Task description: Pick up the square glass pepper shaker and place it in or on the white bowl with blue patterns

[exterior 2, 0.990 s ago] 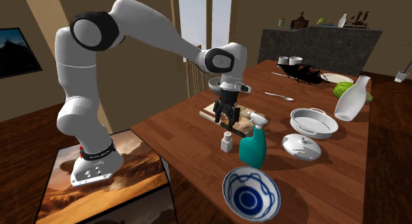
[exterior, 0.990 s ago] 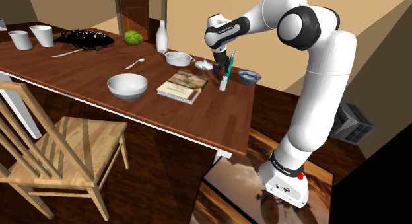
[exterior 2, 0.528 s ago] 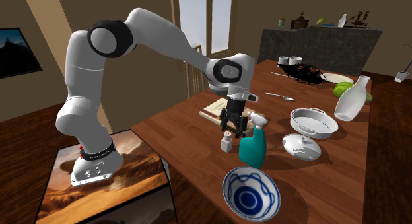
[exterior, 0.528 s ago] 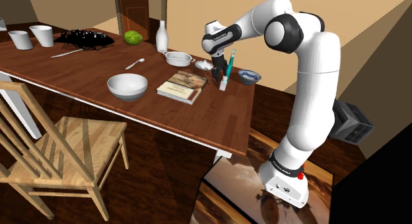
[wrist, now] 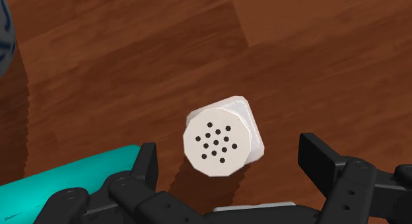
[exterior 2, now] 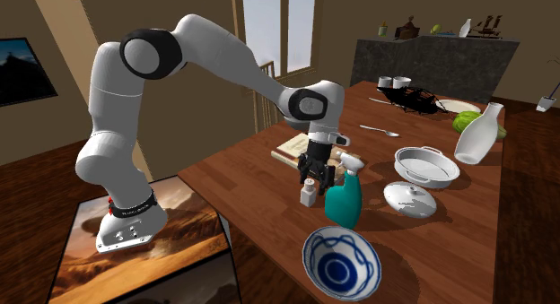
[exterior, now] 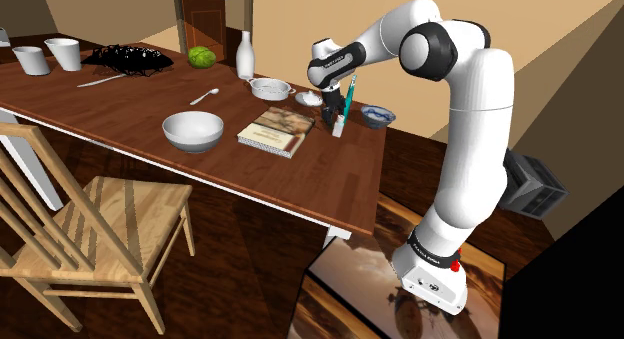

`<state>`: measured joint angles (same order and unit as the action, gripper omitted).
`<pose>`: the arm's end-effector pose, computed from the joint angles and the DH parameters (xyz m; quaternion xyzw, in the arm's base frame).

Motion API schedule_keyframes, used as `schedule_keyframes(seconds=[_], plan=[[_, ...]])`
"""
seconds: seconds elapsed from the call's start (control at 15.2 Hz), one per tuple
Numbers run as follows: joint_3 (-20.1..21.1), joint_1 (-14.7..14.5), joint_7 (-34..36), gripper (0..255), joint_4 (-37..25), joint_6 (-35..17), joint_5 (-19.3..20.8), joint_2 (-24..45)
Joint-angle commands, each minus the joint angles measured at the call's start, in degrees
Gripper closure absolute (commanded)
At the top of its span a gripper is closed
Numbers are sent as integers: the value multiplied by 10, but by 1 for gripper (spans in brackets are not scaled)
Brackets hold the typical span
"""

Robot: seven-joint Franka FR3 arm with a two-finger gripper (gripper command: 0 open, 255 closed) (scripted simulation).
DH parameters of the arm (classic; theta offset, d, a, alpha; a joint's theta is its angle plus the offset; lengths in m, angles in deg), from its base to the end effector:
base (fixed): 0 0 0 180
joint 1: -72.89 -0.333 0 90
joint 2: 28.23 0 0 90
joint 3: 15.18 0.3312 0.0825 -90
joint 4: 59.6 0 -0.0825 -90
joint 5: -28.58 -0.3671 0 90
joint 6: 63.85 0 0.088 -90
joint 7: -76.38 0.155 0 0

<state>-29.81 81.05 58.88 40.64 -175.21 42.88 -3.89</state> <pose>0.5592 -0.2541 0.3028 0.9804 0.0175 -0.1586 0.1152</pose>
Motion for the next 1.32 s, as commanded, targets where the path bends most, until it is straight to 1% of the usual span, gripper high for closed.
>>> schedule_keyframes(seconds=[0.0,0.13,0.2,0.79,1.25], plan=[[0,0,0,0,0,0,0,0],[0,0,0,0,0,0,0,0],[0,0,0,255,0,0,0,0],[0,0,0,255,0,0,0,0],[-2,-3,-10,255,-21,43,1,-23]])
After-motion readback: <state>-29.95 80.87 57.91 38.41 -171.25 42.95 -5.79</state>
